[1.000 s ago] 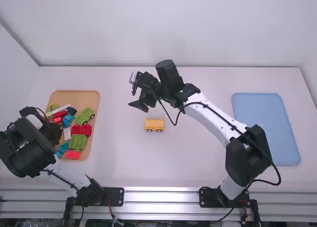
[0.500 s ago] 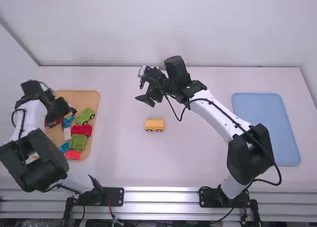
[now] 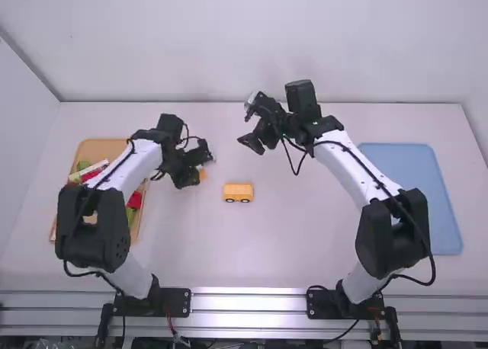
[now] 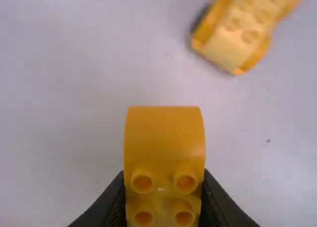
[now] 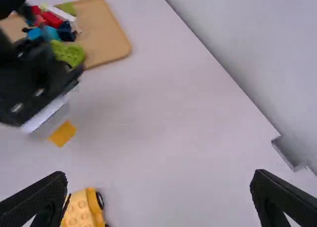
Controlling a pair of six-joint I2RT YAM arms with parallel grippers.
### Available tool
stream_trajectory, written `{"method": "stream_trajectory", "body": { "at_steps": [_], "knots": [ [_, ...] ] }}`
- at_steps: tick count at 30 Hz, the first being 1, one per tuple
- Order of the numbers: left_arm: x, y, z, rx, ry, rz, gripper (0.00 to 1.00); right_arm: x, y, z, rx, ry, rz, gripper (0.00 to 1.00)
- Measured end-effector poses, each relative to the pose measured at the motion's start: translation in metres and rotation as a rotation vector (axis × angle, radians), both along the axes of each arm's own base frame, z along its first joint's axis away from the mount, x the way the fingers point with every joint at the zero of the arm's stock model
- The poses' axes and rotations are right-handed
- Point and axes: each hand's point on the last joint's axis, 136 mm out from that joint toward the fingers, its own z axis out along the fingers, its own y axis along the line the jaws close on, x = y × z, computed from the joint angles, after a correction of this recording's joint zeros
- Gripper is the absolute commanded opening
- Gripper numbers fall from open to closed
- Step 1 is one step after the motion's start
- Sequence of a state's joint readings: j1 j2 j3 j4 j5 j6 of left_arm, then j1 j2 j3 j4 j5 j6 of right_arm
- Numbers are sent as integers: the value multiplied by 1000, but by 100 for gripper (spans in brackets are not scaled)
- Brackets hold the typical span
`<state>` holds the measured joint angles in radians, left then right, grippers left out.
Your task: Assemble lego blocks to make yellow taxi
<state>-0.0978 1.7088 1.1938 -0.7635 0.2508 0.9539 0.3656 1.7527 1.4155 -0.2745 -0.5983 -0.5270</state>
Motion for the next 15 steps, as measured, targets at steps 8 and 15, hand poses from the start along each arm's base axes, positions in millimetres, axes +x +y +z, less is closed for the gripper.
{"method": "stream_trajectory", "body": {
  "at_steps": [8,15],
  "knots": [
    [-7,-12,-27,36,-48,-350,2,4,-19,-6,-11,42,-37,99],
    [-7,-12,-64,41,-16,-433,2,2,-19,-5,5,54,-21,99]
  ]
}}
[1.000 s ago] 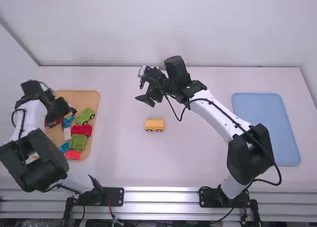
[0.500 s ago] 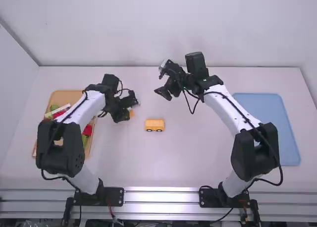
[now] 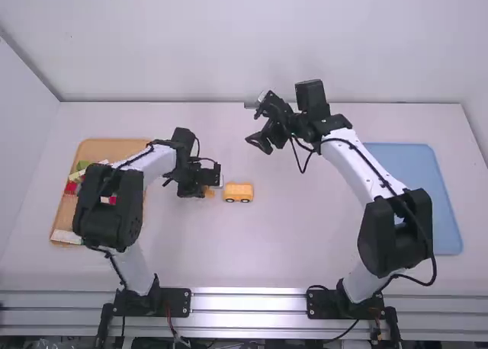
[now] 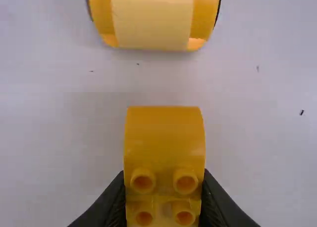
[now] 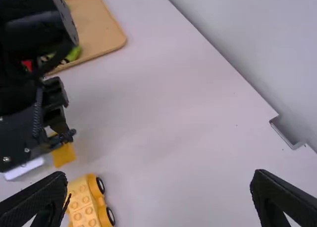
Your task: Assemble lego blocks to make yellow taxi
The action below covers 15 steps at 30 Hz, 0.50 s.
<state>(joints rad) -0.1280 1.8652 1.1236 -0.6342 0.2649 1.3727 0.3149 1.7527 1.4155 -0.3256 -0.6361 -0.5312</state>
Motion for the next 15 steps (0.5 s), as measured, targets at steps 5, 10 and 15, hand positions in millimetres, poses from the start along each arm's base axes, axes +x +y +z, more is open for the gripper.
{"method": "stream_trajectory", "body": {
  "at_steps": [5,10,15],
  "knots": [
    [12,-1,-9,-7,-39,-12,8,-1,1,1,6,1,6,99],
    [16,-2,-14,-9,-49,-13,37,-1,2,1,7,1,9,99],
    [15,-2,-14,-15,-48,-25,99,-2,3,1,8,0,12,99]
  ]
}}
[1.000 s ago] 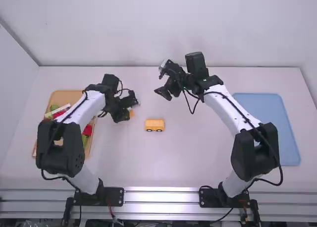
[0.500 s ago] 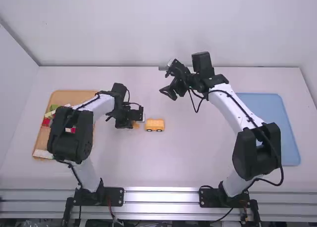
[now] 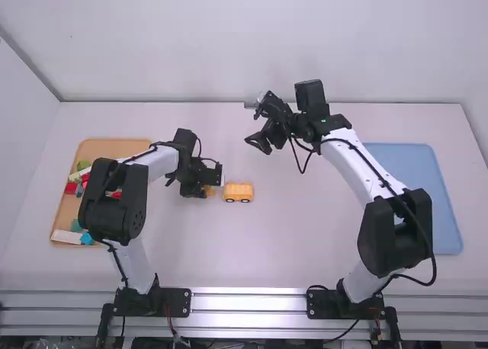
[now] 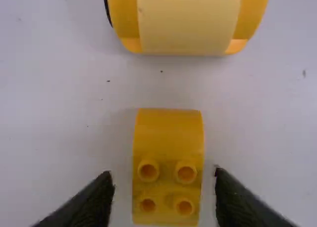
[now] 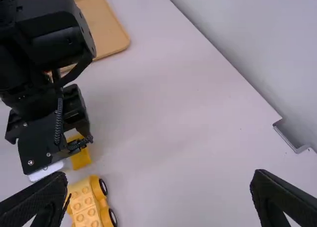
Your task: Assemble lego blocks to make yellow taxi
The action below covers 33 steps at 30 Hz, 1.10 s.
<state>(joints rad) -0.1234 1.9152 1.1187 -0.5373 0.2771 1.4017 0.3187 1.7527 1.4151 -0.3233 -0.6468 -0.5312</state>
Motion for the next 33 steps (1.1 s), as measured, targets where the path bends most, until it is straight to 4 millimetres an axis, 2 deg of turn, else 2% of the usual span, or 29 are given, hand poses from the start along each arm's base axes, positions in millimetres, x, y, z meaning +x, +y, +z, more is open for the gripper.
{"method": "stream_trajectory", "body": {
  "at_steps": [4,8,12,16,20,22,26,31,33],
  "knots": [
    [1,0,0,-2,-3,2,99,1,0,1,3,-5,0,99],
    [-9,-5,3,-37,43,-4,99,1,1,2,3,-10,1,99],
    [-8,-21,17,-188,43,-46,99,1,1,2,5,-7,-1,99],
    [12,-28,31,-390,-76,-61,99,1,0,1,2,-4,-1,98],
    [30,-13,28,-490,-204,11,99,0,-1,0,0,2,-2,98],
    [36,-5,27,-536,-225,101,99,1,-1,1,2,-2,-3,99],
    [28,-1,26,-633,-160,229,99,3,-2,2,1,-22,0,99],
    [7,-9,20,-667,-127,178,99,3,-2,2,-10,-40,16,99],
    [5,-10,21,-680,-127,166,99,2,-2,1,-14,-41,19,98]
  ]
}}
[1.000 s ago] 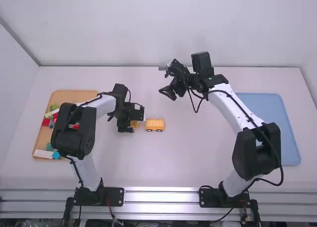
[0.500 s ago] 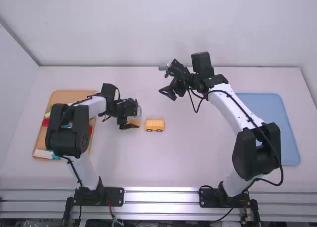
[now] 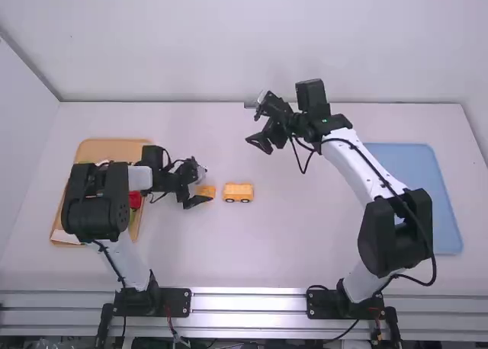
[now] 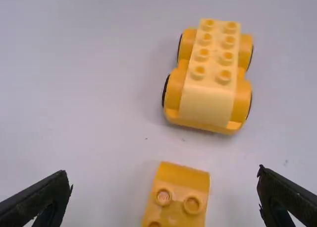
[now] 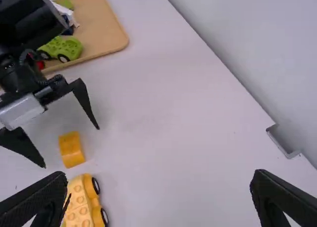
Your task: Assemble lego blocks to make yellow taxi
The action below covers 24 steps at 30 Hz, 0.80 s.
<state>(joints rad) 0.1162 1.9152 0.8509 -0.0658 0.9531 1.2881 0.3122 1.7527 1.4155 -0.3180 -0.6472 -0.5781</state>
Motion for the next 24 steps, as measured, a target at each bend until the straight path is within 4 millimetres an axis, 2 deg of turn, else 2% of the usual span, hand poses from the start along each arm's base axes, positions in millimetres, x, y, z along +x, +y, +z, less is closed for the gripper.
{"method": "stream_trajectory", "body": {
  "at_steps": [3,6,10,12,15,20,22,23,24],
  "knots": [
    [-1,0,5,-34,-12,-13,99,-2,1,-1,-4,5,5,99],
    [0,10,6,-39,-16,10,99,-2,1,-2,-5,5,7,99],
    [-12,18,9,-83,-7,-4,99,-2,1,-2,-7,1,9,99],
    [-10,18,10,-93,-42,-20,99,-2,1,-2,-6,2,7,98],
    [-5,16,3,-93,-65,-30,99,-1,1,-1,-6,-6,11,98],
    [-4,15,-13,-114,36,-34,99,-2,2,-1,-6,-4,12,99],
    [-7,16,-15,-110,65,-51,97,-3,3,-1,-7,-7,16,99],
    [-9,17,-14,-106,77,-64,88,-3,4,-1,-6,-6,17,99],
    [-12,17,-13,-102,79,-82,83,-3,4,-1,-8,-7,20,98]
  ]
}}
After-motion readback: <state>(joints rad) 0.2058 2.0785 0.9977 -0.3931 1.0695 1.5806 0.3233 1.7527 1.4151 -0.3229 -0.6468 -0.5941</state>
